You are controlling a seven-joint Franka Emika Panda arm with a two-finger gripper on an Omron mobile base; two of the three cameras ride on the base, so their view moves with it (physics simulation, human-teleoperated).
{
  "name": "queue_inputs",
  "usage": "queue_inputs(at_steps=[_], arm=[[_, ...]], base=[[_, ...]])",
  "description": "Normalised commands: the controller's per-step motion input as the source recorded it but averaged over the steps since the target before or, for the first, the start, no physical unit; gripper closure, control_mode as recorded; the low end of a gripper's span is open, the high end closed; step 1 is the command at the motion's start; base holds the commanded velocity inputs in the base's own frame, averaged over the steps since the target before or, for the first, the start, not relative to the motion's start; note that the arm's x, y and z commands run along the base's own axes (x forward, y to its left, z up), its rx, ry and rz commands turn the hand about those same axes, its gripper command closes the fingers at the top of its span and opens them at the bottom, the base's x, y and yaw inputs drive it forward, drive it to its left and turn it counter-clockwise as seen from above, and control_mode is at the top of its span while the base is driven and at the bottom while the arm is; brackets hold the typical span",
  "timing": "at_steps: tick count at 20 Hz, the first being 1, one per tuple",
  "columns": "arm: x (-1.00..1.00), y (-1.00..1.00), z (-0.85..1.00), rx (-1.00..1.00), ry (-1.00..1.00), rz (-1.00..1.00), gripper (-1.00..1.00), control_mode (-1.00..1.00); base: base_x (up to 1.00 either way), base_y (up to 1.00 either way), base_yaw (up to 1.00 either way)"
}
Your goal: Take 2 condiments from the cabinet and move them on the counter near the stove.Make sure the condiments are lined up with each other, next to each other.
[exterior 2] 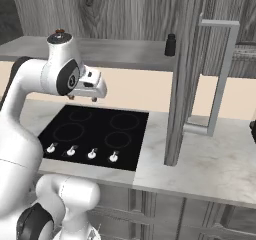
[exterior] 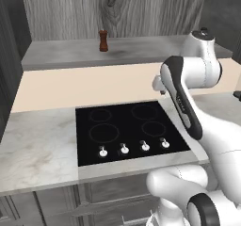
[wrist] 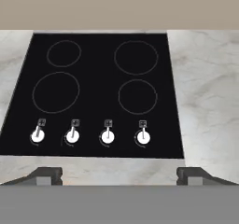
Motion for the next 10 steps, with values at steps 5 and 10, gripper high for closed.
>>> queue_inputs(at_steps=[5, 10], arm=[[-0.01, -0.23, 0.53, -0.02, -0.28, -0.23, -1.00, -1.00], [0.03, -0.32, 0.45, -0.11, -0.31, -0.29, -1.00, -1.00]], base=[[0.00, 0.00, 0.00], [0.00, 0.00, 0.00]])
